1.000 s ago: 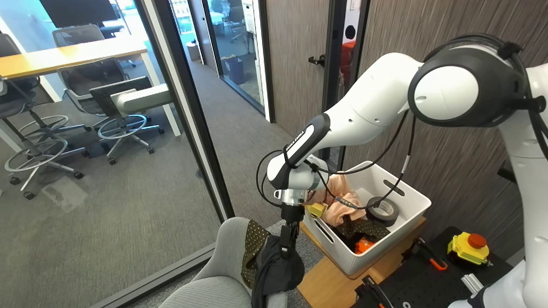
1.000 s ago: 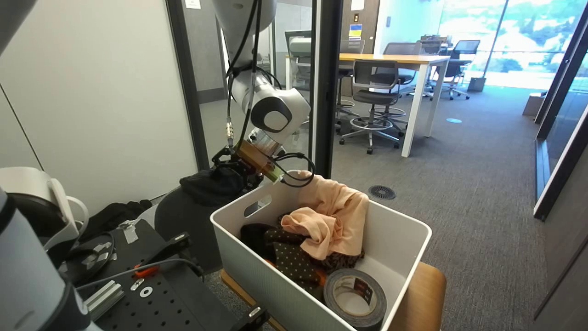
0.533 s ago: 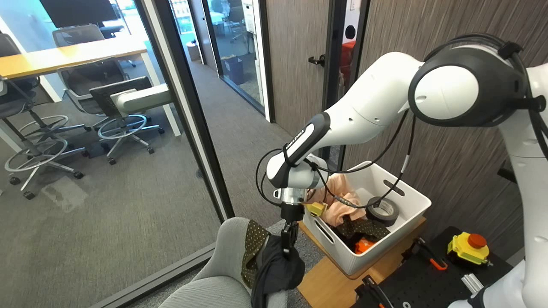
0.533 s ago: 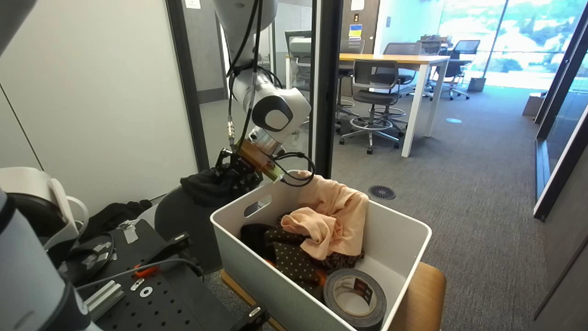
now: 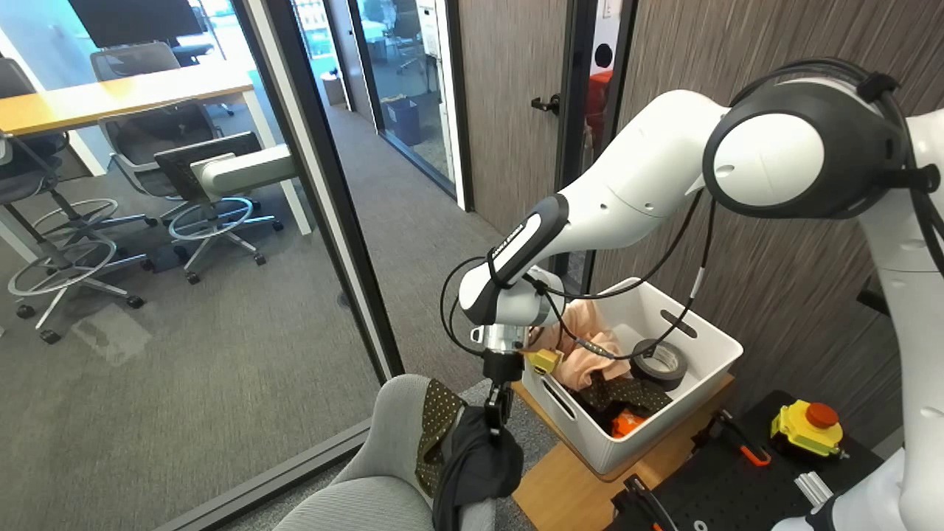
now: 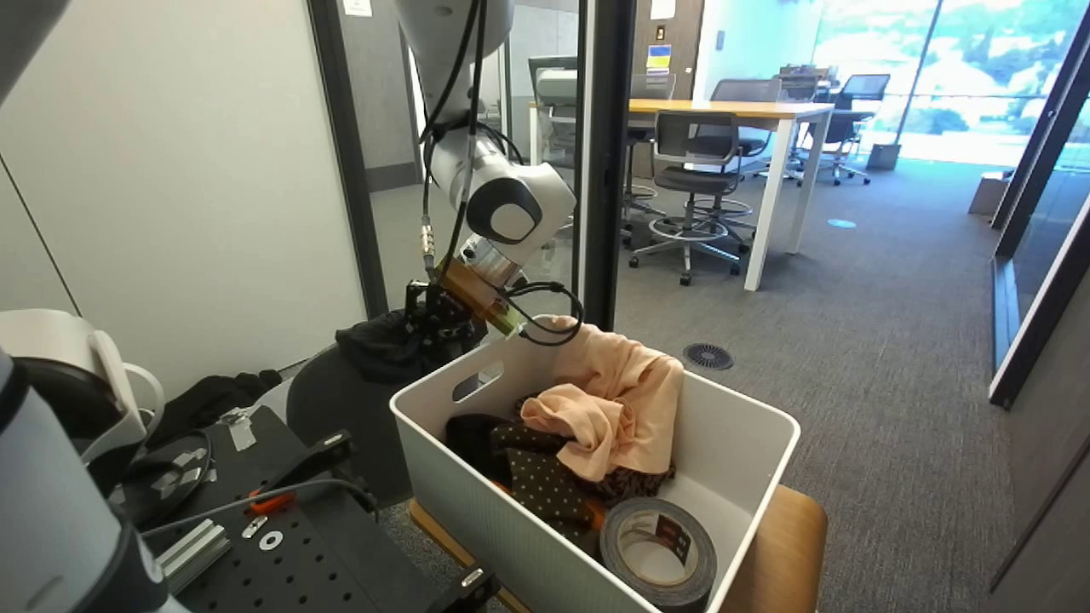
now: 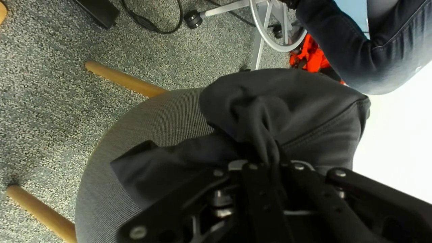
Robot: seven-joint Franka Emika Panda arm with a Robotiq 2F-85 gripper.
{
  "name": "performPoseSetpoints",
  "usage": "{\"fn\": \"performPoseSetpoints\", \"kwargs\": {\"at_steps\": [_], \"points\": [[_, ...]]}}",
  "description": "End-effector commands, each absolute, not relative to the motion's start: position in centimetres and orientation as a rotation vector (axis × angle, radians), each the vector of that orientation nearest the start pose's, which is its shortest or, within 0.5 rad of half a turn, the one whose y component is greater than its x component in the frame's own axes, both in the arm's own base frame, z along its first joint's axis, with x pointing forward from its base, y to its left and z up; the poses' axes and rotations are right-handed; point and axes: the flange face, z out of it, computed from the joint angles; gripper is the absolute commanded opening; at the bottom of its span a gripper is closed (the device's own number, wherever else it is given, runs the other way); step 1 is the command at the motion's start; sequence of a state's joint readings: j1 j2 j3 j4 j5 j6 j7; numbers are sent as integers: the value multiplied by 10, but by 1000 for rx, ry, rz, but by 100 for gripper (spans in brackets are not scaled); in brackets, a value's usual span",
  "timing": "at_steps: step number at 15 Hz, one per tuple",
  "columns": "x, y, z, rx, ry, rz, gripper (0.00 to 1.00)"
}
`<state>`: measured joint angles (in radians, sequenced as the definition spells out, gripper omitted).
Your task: Remove the black clothing from the backrest of the grey chair and place it in the white storage container
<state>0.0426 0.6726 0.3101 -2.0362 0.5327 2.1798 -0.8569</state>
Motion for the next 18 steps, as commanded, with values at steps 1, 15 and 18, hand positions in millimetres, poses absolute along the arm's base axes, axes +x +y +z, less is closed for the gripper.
{"fn": "performPoseSetpoints", "kwargs": {"at_steps": [1,15,18], "points": [[498,213,104,-2250,-935,453,13],[522,136,225,-2094,-1051,226,12],[526,111,277,-2129,-1027,67,13]]}}
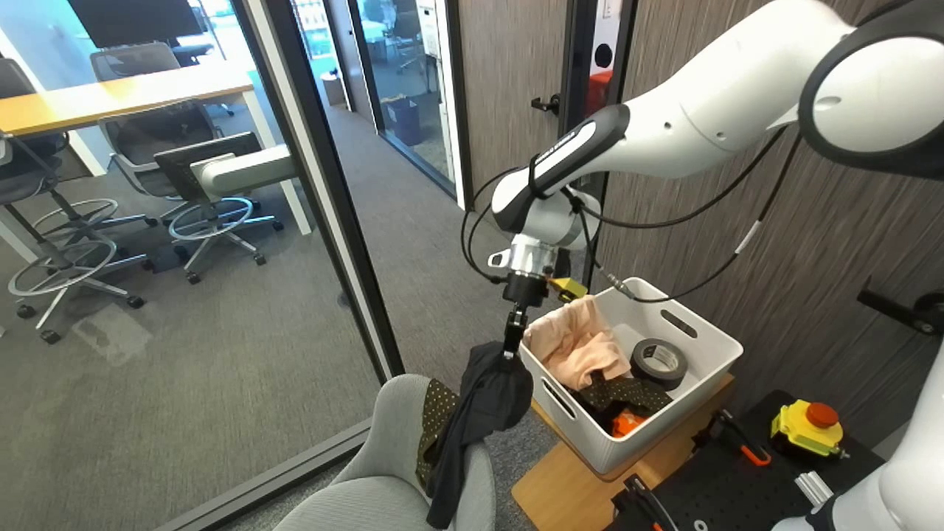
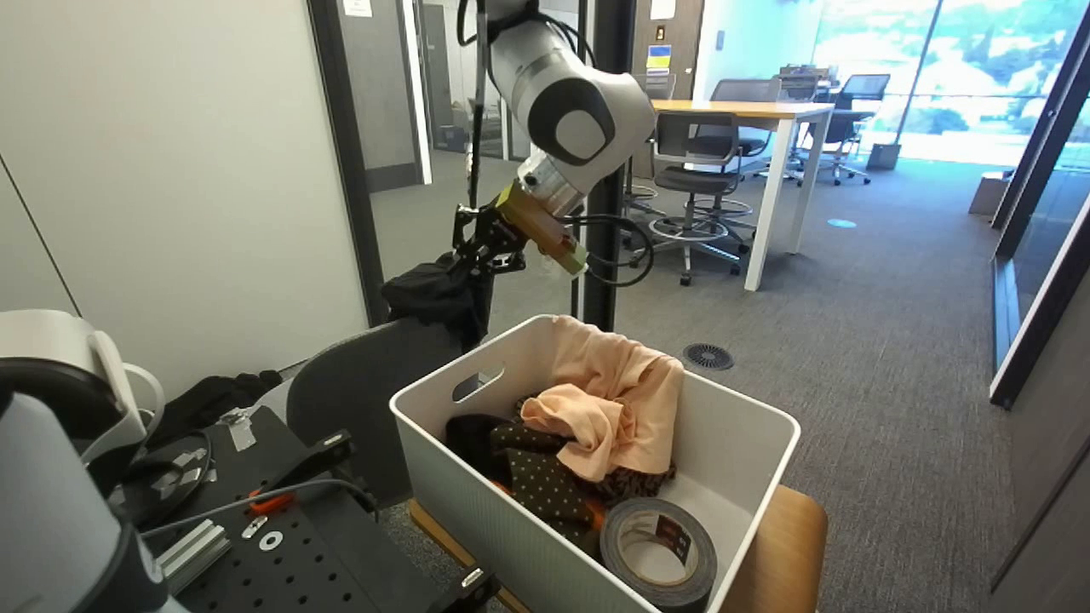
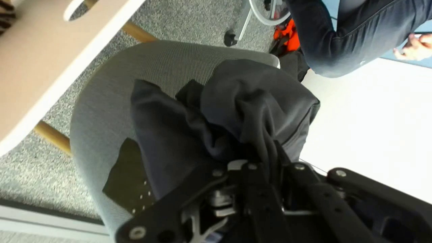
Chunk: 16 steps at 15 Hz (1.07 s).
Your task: Remove the black clothing from the backrest of the grey chair and place it in the white storage container
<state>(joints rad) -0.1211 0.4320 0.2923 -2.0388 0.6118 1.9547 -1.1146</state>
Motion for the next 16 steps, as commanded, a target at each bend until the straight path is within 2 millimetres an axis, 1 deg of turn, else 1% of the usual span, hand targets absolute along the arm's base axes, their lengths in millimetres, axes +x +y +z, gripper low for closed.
{"fn": "performPoseSetpoints", "kwargs": {"at_steps": [1,3,5,7,8,10,12,13,15,16], "points": [[527,105,293,-2146,-1018,18,12],[523,91,329,-2193,-991,-74,12],[513,77,363,-2257,-970,-123,13],[502,66,389,-2327,-960,-134,13],[493,61,399,-2375,-960,-113,13],[476,55,414,-2485,-964,-53,14],[458,48,424,-2595,-950,32,11],[447,46,430,-2640,-935,78,11],[427,37,438,-2740,-895,155,10],[420,31,443,-2790,-864,185,9]]}}
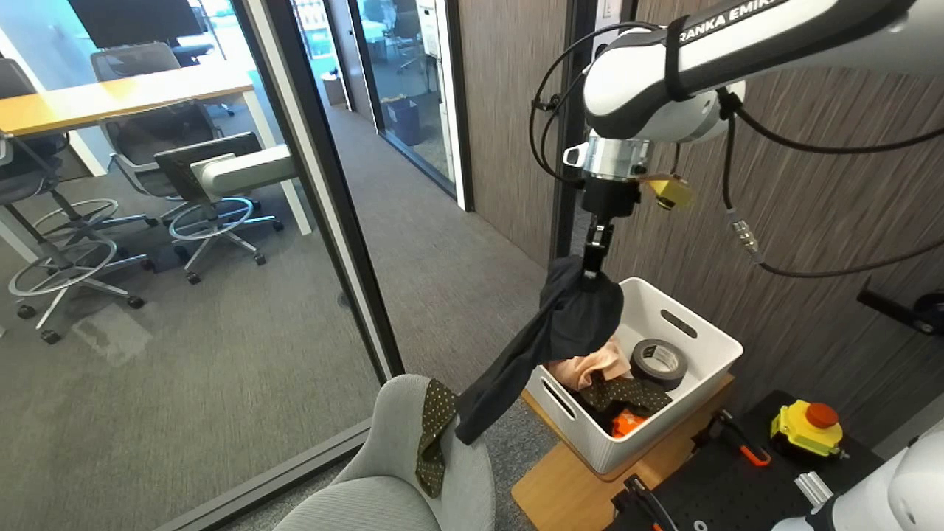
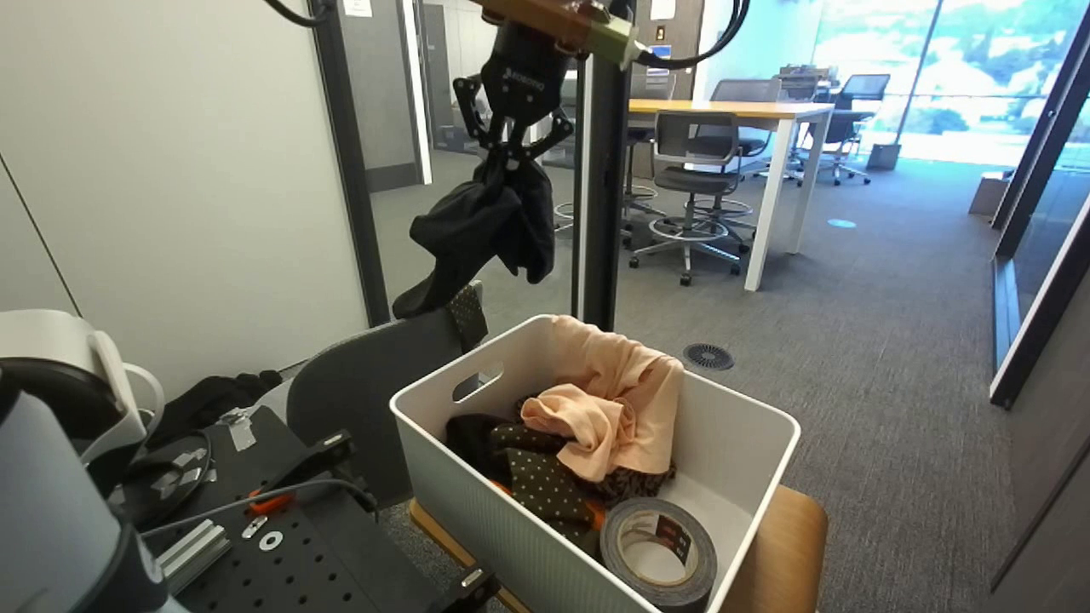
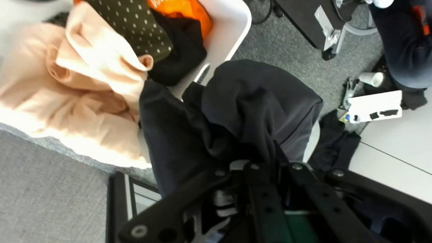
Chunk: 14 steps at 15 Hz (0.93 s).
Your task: Remove the black clothing from the backrest of the grey chair and place it in the white storage container
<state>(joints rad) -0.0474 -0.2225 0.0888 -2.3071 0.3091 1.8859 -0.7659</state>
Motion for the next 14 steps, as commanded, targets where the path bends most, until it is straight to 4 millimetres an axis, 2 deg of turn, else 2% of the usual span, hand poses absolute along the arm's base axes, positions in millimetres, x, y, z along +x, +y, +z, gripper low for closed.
{"fn": "performPoseSetpoints", "kwargs": {"at_steps": [1,5,9,14], "points": [[414,21,448,-2848,-821,213,9],[406,-19,449,-3055,-698,360,7],[416,-61,417,-3231,-498,526,8],[422,-87,369,-3250,-334,704,9]]}}
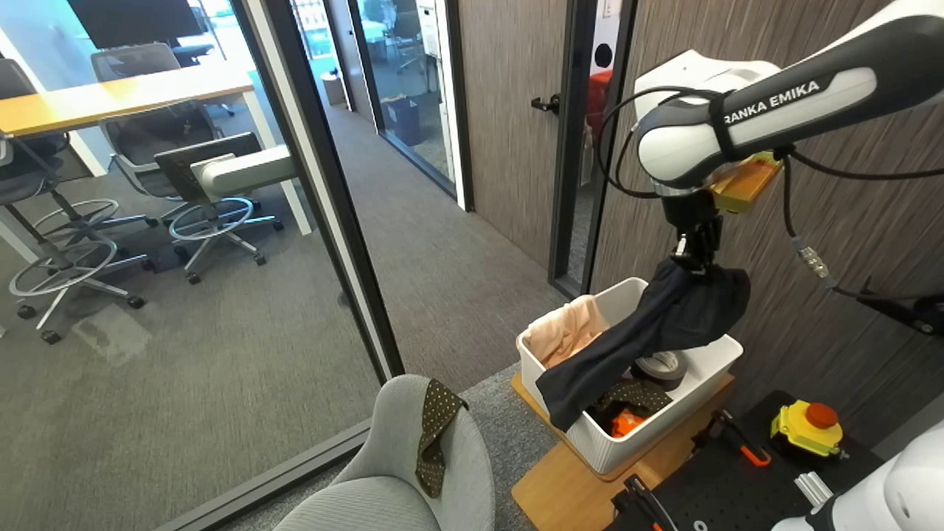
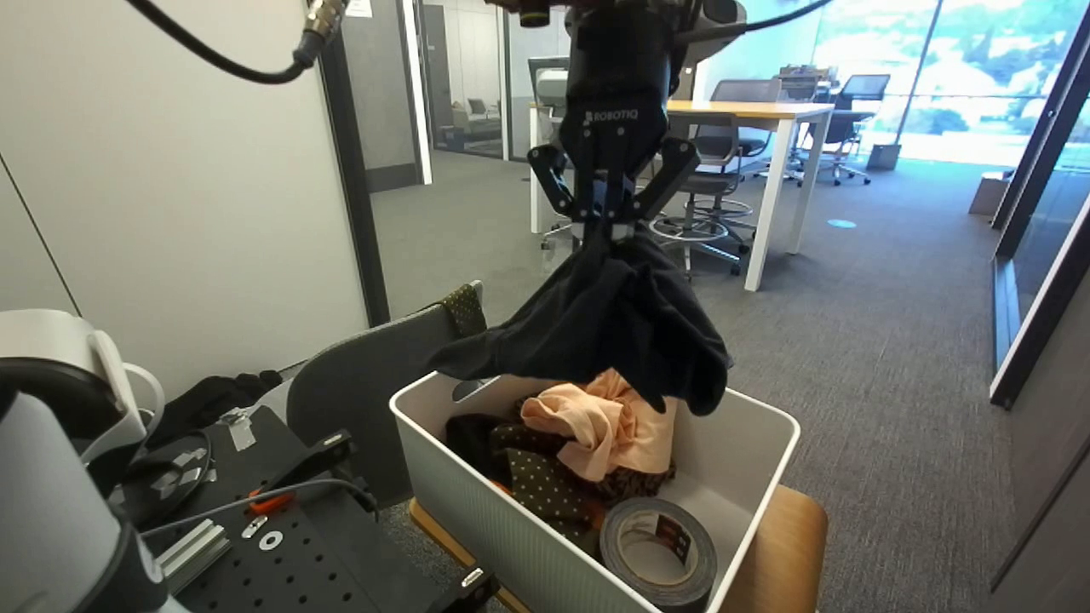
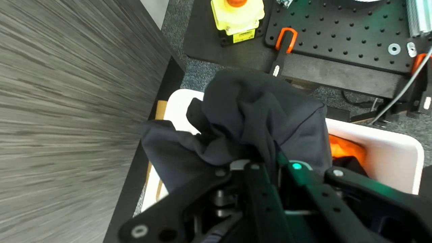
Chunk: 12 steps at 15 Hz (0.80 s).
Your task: Remove the black clothing from the backrest of the grey chair and place it in the white storage container
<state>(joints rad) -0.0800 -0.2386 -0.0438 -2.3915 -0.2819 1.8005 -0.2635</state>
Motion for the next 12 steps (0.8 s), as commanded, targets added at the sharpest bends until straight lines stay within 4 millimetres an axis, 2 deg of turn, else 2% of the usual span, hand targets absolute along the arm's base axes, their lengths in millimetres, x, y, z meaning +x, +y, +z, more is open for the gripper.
{"fn": "performPoseSetpoints", "kwargs": {"at_steps": [1,3,7,12], "points": [[424,-91,359,-3248,-300,731,9],[429,-100,341,-3271,-203,769,9],[437,-112,317,-3300,-66,785,9],[445,-120,300,-3294,17,762,9]]}}
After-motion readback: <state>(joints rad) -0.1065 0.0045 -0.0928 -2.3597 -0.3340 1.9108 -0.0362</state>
